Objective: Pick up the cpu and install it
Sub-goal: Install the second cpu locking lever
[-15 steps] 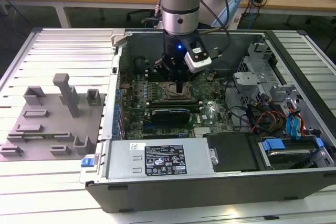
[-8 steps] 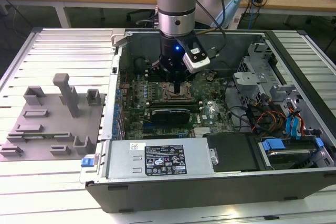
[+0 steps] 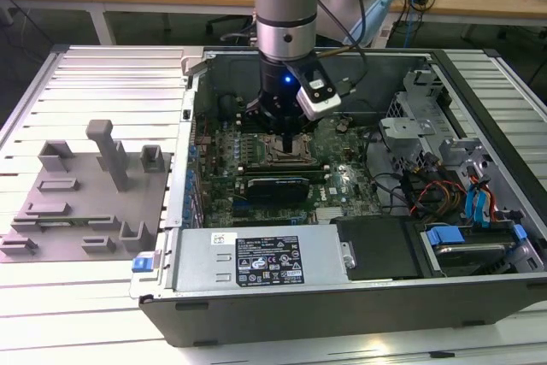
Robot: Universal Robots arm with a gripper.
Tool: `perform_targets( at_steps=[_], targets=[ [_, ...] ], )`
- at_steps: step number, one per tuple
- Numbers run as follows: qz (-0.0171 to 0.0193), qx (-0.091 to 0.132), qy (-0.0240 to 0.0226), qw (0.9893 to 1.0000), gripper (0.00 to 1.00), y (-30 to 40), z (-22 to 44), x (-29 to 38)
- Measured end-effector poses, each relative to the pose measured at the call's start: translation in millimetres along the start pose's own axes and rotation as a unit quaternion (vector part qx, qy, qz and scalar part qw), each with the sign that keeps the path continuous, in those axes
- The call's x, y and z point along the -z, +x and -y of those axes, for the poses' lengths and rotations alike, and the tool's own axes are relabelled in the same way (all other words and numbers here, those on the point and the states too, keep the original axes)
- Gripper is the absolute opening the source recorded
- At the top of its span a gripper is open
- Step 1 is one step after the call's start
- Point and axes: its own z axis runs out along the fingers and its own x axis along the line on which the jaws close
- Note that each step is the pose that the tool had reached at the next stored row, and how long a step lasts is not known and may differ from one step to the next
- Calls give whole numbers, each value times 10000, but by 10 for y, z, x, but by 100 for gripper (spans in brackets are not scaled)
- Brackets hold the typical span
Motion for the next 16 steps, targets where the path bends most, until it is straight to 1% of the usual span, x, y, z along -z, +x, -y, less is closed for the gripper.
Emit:
perform_targets(
  at_steps=[6, 9, 15, 16],
  targets=[
    [1, 22, -1, 10000, 11, 16, -1, -20],
    [7, 70, -7, 10000, 11, 18, 3, -24],
    [14, 149, -14, 9999, 11, 19, 69, -29],
    [14, 154, -14, 9999, 11, 21, 72, -30]
  ],
)
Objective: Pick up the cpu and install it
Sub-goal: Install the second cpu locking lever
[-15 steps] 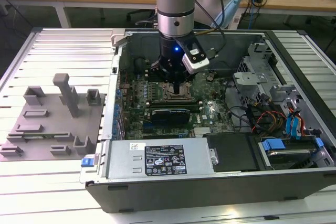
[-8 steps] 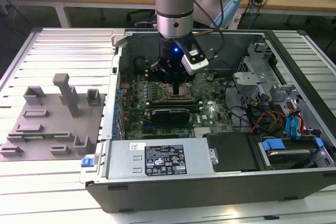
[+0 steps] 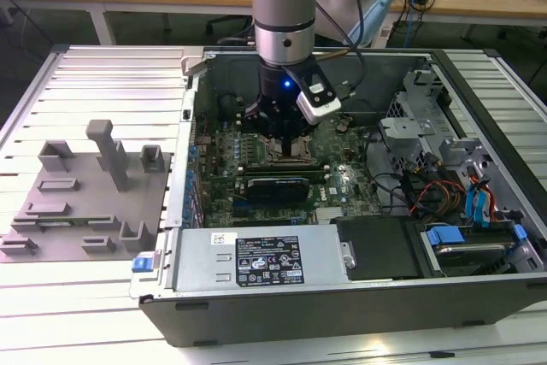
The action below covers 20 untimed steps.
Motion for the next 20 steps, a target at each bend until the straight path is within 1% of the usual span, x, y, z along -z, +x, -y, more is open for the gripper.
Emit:
perform_targets(
  at_steps=[6, 16, 20],
  targets=[
    [7, 78, -7, 10000, 11, 46, -1, -25],
    [10, 114, -10, 9999, 11, 86, -4, -67],
    [12, 131, -11, 9999, 11, 117, -6, -86]
  ],
)
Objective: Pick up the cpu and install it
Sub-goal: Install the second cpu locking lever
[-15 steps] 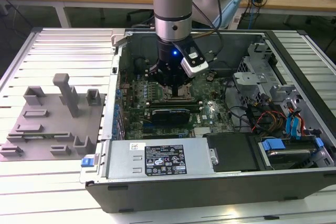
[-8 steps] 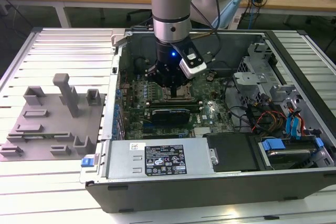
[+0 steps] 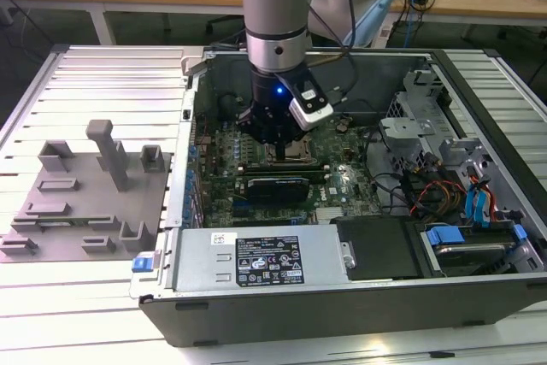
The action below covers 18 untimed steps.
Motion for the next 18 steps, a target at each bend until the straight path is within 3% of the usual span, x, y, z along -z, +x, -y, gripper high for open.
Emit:
perform_targets(
  at_steps=[14, 18],
  targets=[
    [8, 93, -8, 10000, 11, 124, -4, -64],
    [12, 135, -17, 9999, 11, 151, 35, -70]
  ],
)
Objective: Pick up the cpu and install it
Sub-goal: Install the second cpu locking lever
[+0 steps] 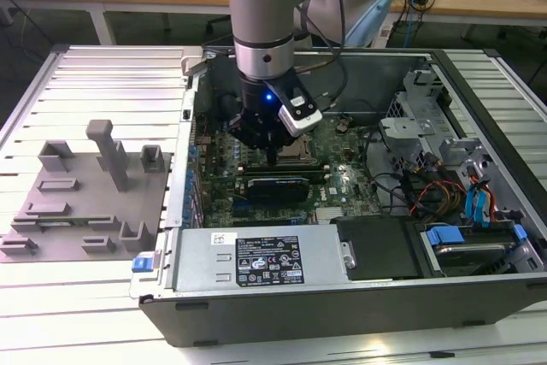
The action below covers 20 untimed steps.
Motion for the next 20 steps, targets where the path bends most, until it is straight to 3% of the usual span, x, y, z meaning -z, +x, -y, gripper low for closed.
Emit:
perform_targets(
  at_steps=[2, 4, 7, 10, 12, 17, 20],
  targets=[
    [2, 11, -16, 10000, 11, 7, 6, -6],
    [18, 24, -112, 9999, 11, 26, 18, -19],
    [33, 27, -203, 9998, 11, 33, 37, -31],
    [33, 26, -208, 9998, 11, 34, 37, -31],
    [53, 21, -263, 9996, 11, 44, 46, -33],
    [59, 9, -369, 9993, 11, 51, 96, -41],
    [67, -6, -513, 9987, 11, 54, 134, -50]
  ],
)
